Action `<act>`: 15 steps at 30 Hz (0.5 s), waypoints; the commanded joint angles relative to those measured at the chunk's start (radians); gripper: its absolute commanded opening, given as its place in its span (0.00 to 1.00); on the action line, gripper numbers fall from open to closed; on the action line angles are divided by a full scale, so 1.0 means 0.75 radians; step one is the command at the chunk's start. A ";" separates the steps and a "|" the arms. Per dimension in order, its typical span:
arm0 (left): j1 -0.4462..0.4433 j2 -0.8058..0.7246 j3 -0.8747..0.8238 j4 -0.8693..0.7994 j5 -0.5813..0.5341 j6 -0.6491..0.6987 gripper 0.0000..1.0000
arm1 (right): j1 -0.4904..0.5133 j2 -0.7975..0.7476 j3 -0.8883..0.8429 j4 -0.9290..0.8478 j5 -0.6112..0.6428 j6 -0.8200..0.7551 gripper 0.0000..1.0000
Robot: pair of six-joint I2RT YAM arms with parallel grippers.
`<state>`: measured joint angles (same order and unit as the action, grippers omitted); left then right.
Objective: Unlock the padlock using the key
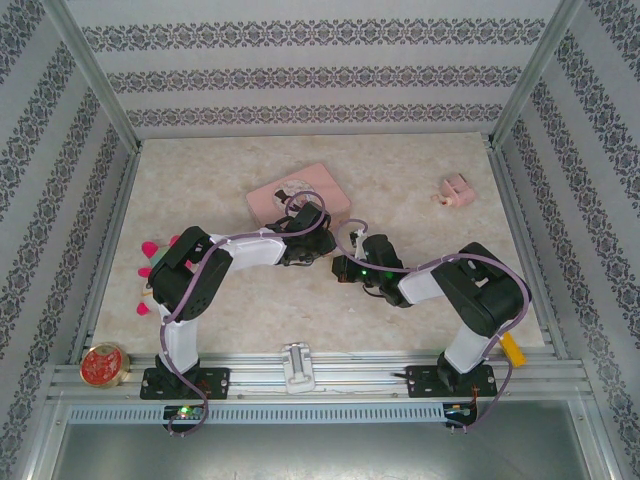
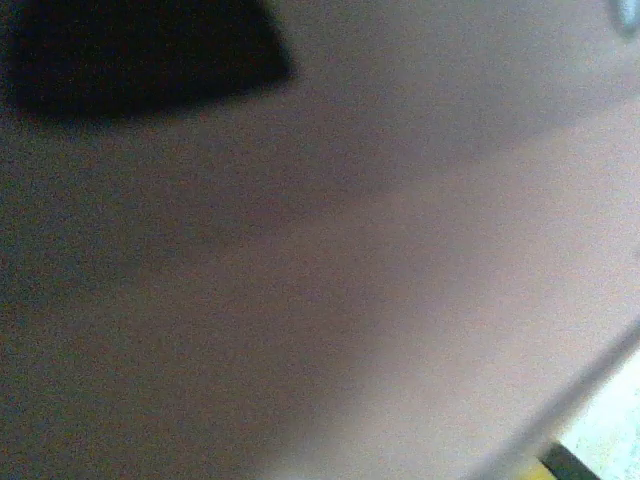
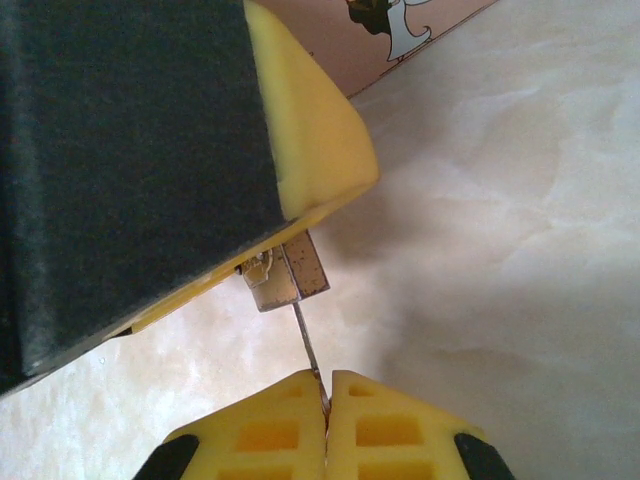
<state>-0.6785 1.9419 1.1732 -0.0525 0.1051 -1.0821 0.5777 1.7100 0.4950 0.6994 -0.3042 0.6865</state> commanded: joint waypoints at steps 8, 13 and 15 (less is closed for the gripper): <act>0.000 0.017 -0.046 0.031 0.159 -0.066 0.21 | -0.023 -0.072 0.028 0.081 0.019 0.034 0.00; 0.001 0.024 -0.041 0.036 0.166 -0.068 0.21 | -0.022 -0.071 0.039 0.076 0.011 0.046 0.00; 0.001 0.026 -0.040 0.038 0.167 -0.067 0.20 | -0.023 -0.064 0.045 0.076 0.008 0.052 0.00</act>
<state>-0.6746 1.9419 1.1690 -0.0353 0.1173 -1.0863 0.5716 1.6909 0.4950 0.6849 -0.3042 0.7113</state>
